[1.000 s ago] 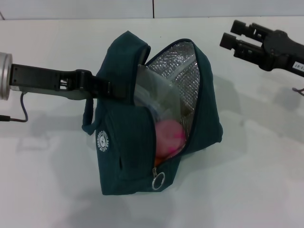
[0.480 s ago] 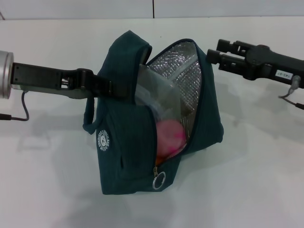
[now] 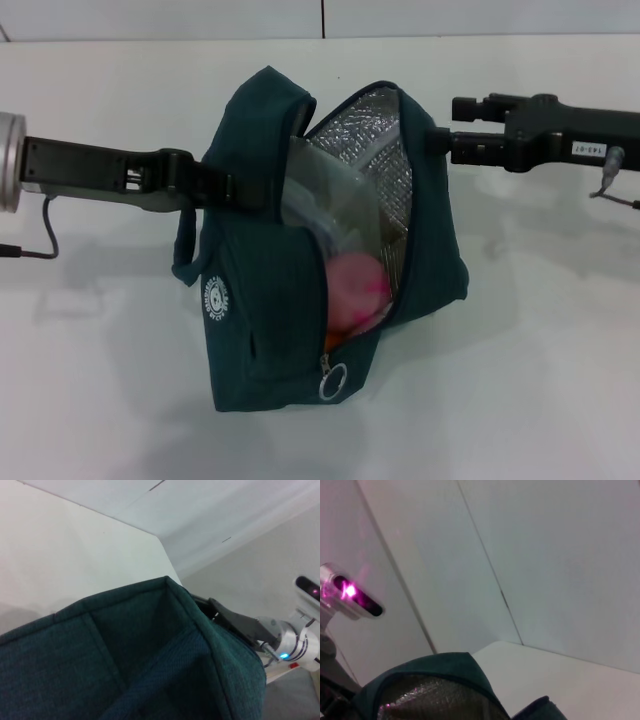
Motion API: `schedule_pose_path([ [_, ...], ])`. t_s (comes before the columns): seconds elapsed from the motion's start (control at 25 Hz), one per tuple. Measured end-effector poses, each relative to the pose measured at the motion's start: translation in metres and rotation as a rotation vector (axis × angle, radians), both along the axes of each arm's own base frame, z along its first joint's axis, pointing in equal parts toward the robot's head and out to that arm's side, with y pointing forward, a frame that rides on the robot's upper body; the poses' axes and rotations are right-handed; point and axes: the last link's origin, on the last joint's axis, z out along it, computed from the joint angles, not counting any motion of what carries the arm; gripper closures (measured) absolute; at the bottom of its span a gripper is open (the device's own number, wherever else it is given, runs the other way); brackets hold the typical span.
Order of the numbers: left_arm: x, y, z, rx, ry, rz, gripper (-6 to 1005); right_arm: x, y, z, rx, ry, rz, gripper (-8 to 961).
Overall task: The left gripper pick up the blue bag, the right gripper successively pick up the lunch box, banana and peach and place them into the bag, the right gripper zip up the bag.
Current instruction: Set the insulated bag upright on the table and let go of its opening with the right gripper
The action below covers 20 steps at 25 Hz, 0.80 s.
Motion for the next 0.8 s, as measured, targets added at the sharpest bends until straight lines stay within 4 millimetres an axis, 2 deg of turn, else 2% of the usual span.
schedule_pose_path([
  [0.2,0.000,0.000,-0.001,-0.001,-0.002,0.001,951,-0.007,0.001,0.009,-0.016,0.016,-0.017,266],
  [0.32,0.000,-0.001,-0.001,-0.001,-0.003,0.001,951,-0.010,0.003,0.012,-0.041,0.027,-0.040,77],
  [0.8,0.001,0.001,-0.001,0.010,-0.003,0.002,951,-0.009,0.008,-0.008,-0.112,-0.066,-0.128,101],
])
